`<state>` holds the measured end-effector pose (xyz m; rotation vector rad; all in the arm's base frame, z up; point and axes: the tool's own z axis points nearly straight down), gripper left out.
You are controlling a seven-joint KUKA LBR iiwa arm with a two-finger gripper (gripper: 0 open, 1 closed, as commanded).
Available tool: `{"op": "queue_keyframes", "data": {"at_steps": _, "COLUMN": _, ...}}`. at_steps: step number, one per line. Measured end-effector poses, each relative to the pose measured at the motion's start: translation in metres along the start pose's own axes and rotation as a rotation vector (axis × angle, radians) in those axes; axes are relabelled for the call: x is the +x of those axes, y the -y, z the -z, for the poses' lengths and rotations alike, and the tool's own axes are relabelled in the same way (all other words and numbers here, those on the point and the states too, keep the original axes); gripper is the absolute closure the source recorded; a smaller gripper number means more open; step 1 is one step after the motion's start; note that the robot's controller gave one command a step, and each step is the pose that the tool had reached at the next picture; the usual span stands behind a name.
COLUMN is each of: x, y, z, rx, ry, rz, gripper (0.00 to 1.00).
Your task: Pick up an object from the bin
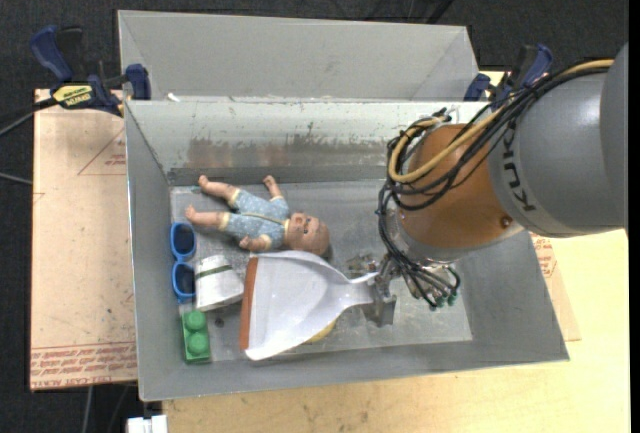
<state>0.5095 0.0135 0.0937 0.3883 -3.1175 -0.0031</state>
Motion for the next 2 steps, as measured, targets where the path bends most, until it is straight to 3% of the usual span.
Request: {"op": "queue_keyframes", "data": {"at_steps": 2, "x": 0.000, "y": 0.000, "z": 0.037, "rx": 0.000, "ry": 0.001, "rz": 0.001, "gripper": 1.00}}
